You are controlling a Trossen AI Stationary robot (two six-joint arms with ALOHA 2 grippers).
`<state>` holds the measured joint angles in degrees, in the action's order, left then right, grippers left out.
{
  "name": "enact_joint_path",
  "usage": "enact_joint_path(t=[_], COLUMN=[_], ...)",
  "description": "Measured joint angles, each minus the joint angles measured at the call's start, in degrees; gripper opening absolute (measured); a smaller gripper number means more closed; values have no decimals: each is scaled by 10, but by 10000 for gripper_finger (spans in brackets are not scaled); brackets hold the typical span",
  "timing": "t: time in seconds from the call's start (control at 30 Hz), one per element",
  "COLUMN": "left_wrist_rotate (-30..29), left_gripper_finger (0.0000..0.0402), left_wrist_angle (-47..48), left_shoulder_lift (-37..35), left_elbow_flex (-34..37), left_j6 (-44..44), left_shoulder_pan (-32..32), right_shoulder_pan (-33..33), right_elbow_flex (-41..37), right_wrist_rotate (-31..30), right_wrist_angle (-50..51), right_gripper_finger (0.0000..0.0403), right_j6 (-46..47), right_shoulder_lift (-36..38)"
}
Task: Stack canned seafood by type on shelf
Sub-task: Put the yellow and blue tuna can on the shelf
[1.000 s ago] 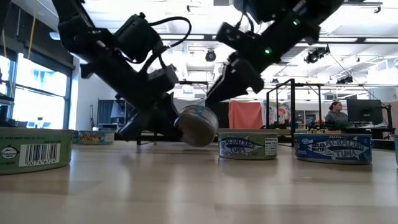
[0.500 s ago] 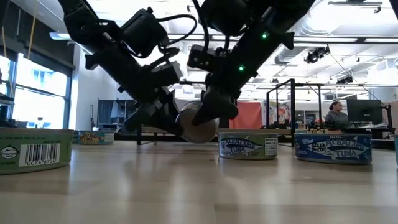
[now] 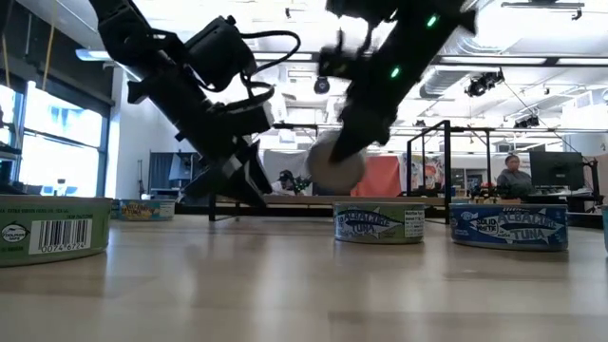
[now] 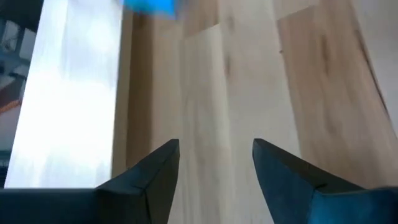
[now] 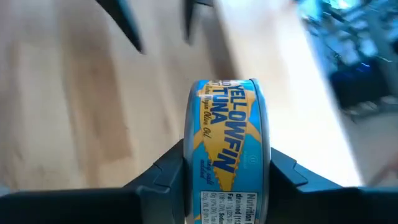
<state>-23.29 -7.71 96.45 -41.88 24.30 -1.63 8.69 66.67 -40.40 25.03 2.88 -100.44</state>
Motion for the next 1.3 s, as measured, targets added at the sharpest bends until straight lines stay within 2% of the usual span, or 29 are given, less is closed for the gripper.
enact_joint_path(t=[0.13, 0.23, 0.37, 0.53, 0.73, 0.87, 1.1, 1.17, 1.3], left_wrist_rotate=[0, 3, 5, 5, 5, 0, -1, -1, -1], left_gripper_finger=[198, 199, 199, 199, 200, 200, 200, 200, 200], left_wrist_angle=[2, -6, -14, -12, -7, 5, 11, 14, 15], left_shoulder_lift=[-34, -67, -130, -229, -326, -354, -354, -353, -353], left_elbow_flex=[0, 9, 31, 58, 74, 74, 74, 74, 74], left_j6=[-20, -22, -25, -33, -33, -51, -63, -66, -67], left_shoulder_pan=[-2, -2, -2, 8, 14, 11, 9, 9, 9], right_shoulder_pan=[13, 5, -42, -123, -201, -233, -255, -258, -261], right_elbow_flex=[0, 0, 0, 0, 0, 0, 0, 0, 0], right_wrist_rotate=[-50, -52, -52, -10, -16, -16, -16, -16, 4], right_wrist_angle=[73, 107, 115, 88, 44, 67, 84, 90, 95], right_gripper_finger=[122, 122, 122, 122, 122, 122, 122, 141, 219], right_j6=[23, 17, -9, -107, -250, -272, -256, -248, -225], right_shoulder_lift=[68, 108, 126, 85, 11, -14, -20, -20, -20])
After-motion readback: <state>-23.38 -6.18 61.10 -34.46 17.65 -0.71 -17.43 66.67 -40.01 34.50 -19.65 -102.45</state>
